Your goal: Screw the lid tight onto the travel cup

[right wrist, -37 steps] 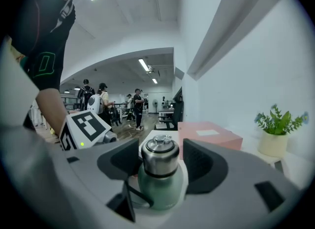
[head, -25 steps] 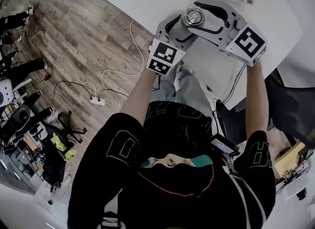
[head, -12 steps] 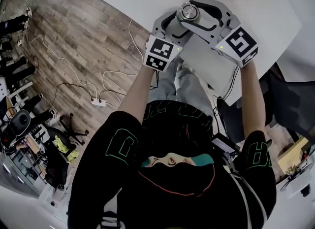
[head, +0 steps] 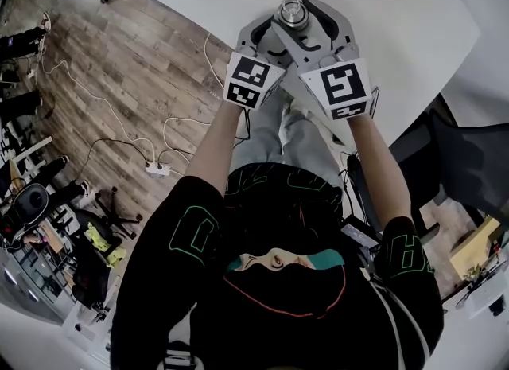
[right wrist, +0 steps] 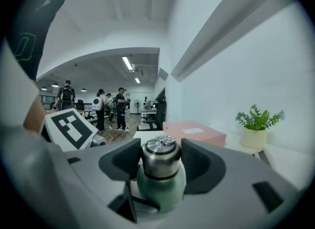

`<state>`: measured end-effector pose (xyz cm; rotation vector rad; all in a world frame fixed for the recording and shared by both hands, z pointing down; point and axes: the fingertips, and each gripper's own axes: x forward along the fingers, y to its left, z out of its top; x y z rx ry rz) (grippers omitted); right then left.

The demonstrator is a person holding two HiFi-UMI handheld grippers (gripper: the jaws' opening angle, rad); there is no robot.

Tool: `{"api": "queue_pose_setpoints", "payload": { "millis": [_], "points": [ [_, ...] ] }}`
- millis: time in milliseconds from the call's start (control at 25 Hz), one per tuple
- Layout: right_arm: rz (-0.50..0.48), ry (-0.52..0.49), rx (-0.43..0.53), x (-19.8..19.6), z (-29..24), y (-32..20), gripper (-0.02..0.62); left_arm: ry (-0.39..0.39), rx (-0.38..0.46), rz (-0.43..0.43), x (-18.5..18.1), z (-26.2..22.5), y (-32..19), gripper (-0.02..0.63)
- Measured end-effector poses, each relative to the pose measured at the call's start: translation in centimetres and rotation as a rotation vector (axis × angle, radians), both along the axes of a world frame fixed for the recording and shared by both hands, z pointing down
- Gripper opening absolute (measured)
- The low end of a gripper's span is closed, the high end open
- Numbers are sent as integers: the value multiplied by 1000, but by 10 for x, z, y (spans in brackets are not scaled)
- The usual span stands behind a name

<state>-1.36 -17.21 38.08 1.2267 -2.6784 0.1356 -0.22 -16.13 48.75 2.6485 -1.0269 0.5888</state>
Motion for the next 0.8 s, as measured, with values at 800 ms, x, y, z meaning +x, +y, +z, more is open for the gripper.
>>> {"api": "queue_pose_setpoints", "payload": {
  "millis": [800],
  "points": [
    [-479,147,-8,-1,3,16,295,10,-10,18,6,-7,6,327]
  ]
}}
